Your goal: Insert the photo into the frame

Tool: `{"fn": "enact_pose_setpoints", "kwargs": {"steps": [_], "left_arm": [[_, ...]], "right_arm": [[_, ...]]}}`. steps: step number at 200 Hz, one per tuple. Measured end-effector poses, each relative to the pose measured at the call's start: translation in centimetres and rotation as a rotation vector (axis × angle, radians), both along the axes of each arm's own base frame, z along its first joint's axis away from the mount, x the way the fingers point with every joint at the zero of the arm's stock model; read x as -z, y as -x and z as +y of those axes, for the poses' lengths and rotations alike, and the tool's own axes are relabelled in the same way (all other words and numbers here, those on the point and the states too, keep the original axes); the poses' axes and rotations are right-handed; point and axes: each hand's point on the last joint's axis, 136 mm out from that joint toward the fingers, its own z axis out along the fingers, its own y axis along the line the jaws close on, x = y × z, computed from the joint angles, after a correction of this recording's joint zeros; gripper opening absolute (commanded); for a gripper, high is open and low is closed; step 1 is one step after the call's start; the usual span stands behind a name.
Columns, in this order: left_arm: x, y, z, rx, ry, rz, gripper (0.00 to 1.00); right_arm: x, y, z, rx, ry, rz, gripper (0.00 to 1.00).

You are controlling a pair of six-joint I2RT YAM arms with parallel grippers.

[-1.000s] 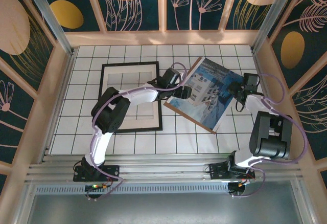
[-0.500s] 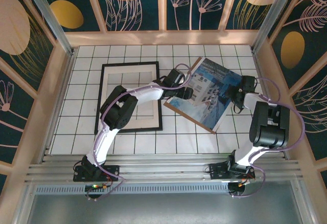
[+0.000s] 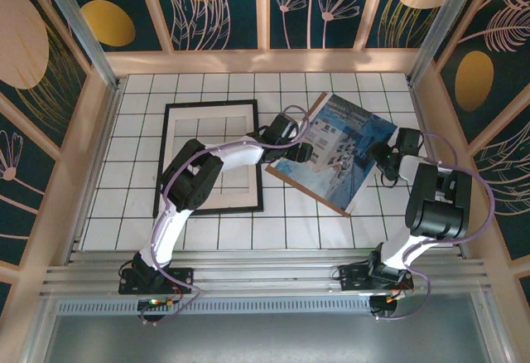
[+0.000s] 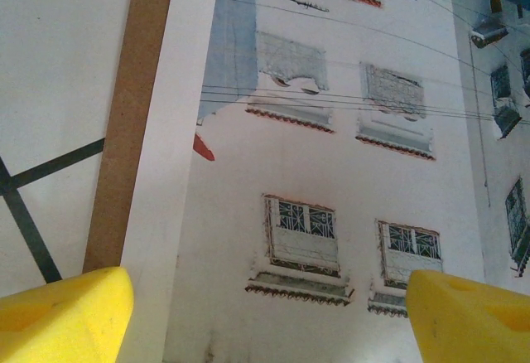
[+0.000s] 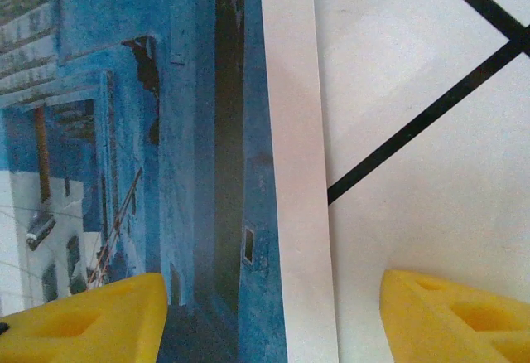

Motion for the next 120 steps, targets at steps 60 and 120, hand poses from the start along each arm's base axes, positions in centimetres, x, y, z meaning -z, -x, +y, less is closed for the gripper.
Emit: {"fn": "enact_pose_setpoints", "kwargs": {"steps": [60, 120], "left_arm": [[0.0, 0.2, 0.1, 0.002, 0.008, -0.005, 0.86], [-0.1, 0.2, 0.1, 0.002, 0.008, -0.005, 0.85]], "right_arm": [[-0.6, -0.5, 0.9, -0.044, -0.081, -0.102, 0.65], [-2.7, -0.4, 1.6, -0.076, -0.117, -0.196, 0.65]]}}
